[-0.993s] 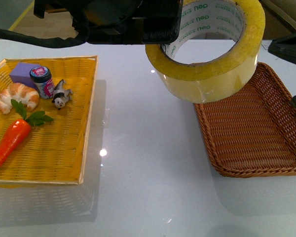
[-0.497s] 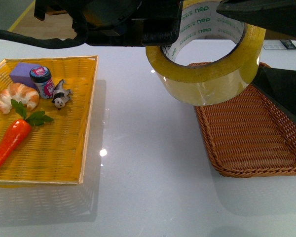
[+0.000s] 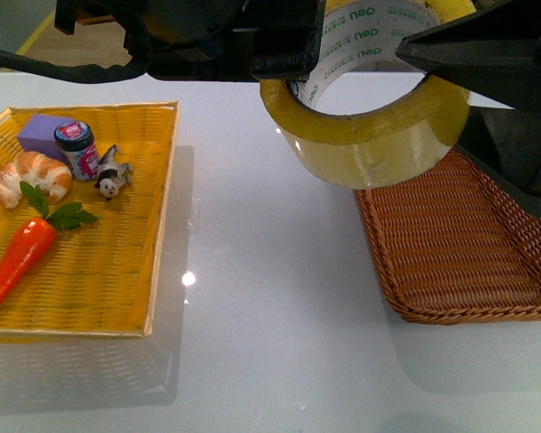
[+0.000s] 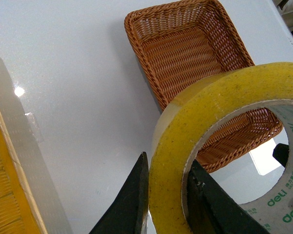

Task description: Move tape to another basket

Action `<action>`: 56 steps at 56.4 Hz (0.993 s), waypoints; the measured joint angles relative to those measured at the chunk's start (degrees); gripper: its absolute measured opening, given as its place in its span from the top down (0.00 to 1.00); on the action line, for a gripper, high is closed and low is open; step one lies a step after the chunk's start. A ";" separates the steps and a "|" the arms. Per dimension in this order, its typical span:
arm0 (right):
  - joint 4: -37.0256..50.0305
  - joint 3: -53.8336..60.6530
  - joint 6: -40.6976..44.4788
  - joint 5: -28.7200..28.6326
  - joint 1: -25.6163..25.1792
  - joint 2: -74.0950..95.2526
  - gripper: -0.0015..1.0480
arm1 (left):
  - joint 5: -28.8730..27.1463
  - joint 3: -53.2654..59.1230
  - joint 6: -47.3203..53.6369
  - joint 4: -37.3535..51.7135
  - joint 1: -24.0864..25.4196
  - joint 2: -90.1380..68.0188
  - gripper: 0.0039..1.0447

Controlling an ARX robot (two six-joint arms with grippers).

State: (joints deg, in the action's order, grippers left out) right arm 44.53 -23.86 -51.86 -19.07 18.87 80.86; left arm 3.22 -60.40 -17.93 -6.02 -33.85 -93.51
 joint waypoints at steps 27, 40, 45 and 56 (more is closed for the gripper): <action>-0.46 0.13 -0.96 0.22 -0.96 0.24 0.54 | -0.28 0.13 -0.11 0.33 0.26 4.35 0.18; -0.50 0.98 -1.20 0.20 -2.97 0.02 0.54 | -0.74 3.78 0.35 2.29 2.56 12.85 0.08; -0.94 1.42 -1.14 0.11 -3.80 -0.57 0.54 | -0.66 6.78 0.44 4.59 4.33 17.35 0.08; -1.42 2.73 -0.85 -1.07 -7.30 -1.84 0.55 | -26.80 26.62 13.75 36.26 8.57 29.97 0.39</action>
State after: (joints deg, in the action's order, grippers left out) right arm 43.11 -21.12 -52.71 -20.14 11.57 79.02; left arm -23.57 -33.78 -4.19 30.24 -25.28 -63.55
